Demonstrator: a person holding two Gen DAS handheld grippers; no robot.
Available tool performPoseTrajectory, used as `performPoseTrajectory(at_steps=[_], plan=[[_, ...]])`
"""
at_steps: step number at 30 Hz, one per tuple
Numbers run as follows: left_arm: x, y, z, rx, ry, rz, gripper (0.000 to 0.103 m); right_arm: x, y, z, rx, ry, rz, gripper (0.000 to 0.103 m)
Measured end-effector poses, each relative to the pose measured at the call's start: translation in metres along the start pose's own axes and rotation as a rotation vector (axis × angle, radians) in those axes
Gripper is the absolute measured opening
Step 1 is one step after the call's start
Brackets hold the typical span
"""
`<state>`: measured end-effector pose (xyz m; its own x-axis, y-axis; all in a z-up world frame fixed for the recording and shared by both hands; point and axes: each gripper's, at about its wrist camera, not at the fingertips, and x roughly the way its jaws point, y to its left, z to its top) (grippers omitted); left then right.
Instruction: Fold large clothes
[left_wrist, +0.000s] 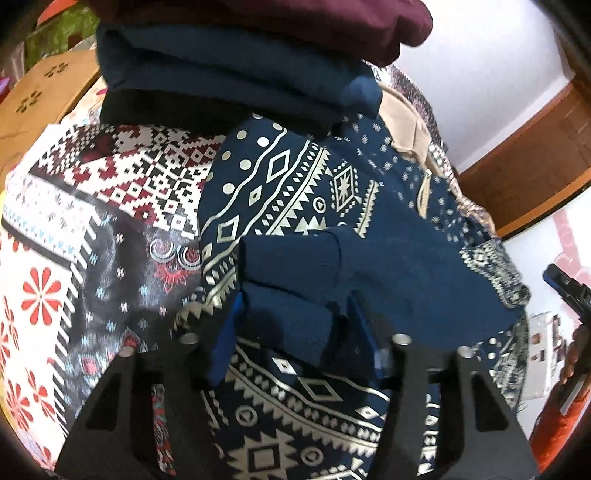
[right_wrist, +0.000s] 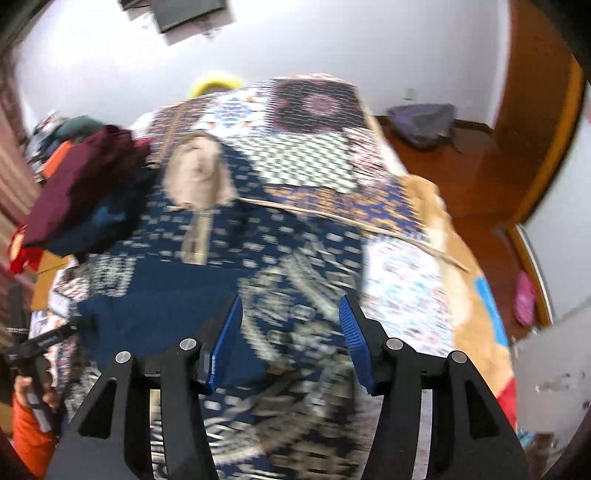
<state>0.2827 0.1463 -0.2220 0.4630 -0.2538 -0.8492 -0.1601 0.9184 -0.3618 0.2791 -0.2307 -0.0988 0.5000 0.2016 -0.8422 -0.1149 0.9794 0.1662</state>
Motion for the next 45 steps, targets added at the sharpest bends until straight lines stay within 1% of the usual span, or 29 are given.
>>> performPoseTrajectory(at_steps=[1, 2, 4, 6, 7, 9, 12, 14, 15, 17, 19, 20, 21, 22, 23, 25, 28, 31, 33, 34, 35, 37, 39, 43, 45], plan=[[0.003, -0.001, 0.001, 0.012, 0.002, 0.019, 0.041, 0.003, -0.007, -0.003, 0.014, 0.008, -0.011, 0.051], [0.005, -0.004, 0.003, 0.029, 0.000, 0.043, 0.036, 0.005, -0.012, -0.005, 0.026, 0.014, -0.014, 0.051], [0.007, -0.009, 0.006, 0.066, -0.012, 0.078, 0.021, 0.012, -0.022, -0.011, 0.055, 0.034, -0.017, 0.051], [0.006, -0.015, 0.011, 0.087, -0.021, 0.086, 0.012, 0.022, -0.028, -0.016, 0.067, 0.061, -0.021, 0.051], [0.004, -0.018, 0.015, 0.087, -0.029, 0.079, 0.011, 0.027, -0.030, -0.019, 0.067, 0.075, -0.019, 0.051], [-0.010, -0.026, 0.024, 0.102, -0.068, 0.059, 0.010, 0.035, -0.032, -0.025, 0.068, 0.097, -0.024, 0.051], [-0.043, -0.046, 0.039, 0.147, -0.165, 0.029, 0.009, 0.036, -0.035, -0.030, 0.074, 0.101, -0.019, 0.051], [-0.065, -0.057, 0.046, 0.175, -0.226, 0.026, 0.009, 0.031, -0.034, -0.029, 0.076, 0.095, -0.014, 0.051], [-0.079, -0.064, 0.050, 0.194, -0.268, 0.026, 0.009, 0.027, -0.033, -0.027, 0.072, 0.086, -0.009, 0.051], [-0.097, -0.069, 0.055, 0.218, -0.324, 0.038, 0.009, 0.018, -0.029, -0.023, 0.051, 0.057, -0.006, 0.051], [-0.109, -0.070, 0.057, 0.232, -0.364, 0.061, 0.009, 0.010, -0.023, -0.019, 0.018, 0.018, -0.017, 0.051], [-0.111, -0.069, 0.056, 0.234, -0.376, 0.072, 0.009, 0.009, -0.021, -0.018, 0.004, 0.010, -0.026, 0.053], [-0.110, -0.065, 0.054, 0.234, -0.372, 0.080, 0.009, 0.010, -0.019, -0.018, -0.003, 0.008, -0.034, 0.061], [-0.108, -0.061, 0.052, 0.231, -0.364, 0.089, 0.009, 0.013, -0.019, -0.019, -0.009, 0.011, -0.044, 0.066], [-0.101, -0.055, 0.050, 0.221, -0.346, 0.107, 0.009, 0.017, -0.018, -0.020, -0.011, 0.017, -0.053, 0.066], [-0.085, -0.044, 0.046, 0.197, -0.306, 0.139, 0.009, 0.029, -0.018, -0.025, -0.022, 0.057, -0.062, 0.066], [-0.059, -0.019, 0.035, 0.167, -0.209, 0.175, 0.009, 0.045, -0.020, -0.034, -0.020, 0.113, -0.066, 0.066], [-0.030, -0.001, 0.022, 0.169, -0.110, 0.254, 0.010, 0.045, -0.021, -0.038, -0.017, 0.099, -0.068, 0.068], [-0.016, 0.005, 0.011, 0.178, -0.055, 0.290, 0.014, 0.044, -0.021, -0.037, -0.012, 0.107, -0.068, 0.068], [-0.011, 0.009, 0.007, 0.182, -0.035, 0.305, 0.020, 0.043, -0.021, -0.036, -0.010, 0.112, -0.067, 0.068], [-0.008, 0.011, 0.003, 0.187, -0.024, 0.315, 0.022, 0.043, -0.021, -0.035, -0.010, 0.116, -0.067, 0.068], [-0.010, 0.011, -0.002, 0.197, -0.030, 0.338, 0.035, 0.042, -0.019, -0.031, -0.019, 0.119, -0.069, 0.068], [-0.019, 0.007, -0.001, 0.206, -0.050, 0.345, 0.043, 0.039, -0.014, -0.028, -0.027, 0.109, -0.070, 0.068], [-0.039, -0.010, 0.007, 0.232, -0.100, 0.312, 0.047, 0.030, -0.004, -0.017, -0.055, 0.068, -0.060, 0.068], [-0.050, -0.027, 0.013, 0.262, -0.139, 0.292, 0.048, 0.024, 0.003, -0.008, -0.076, 0.039, -0.056, 0.068]])
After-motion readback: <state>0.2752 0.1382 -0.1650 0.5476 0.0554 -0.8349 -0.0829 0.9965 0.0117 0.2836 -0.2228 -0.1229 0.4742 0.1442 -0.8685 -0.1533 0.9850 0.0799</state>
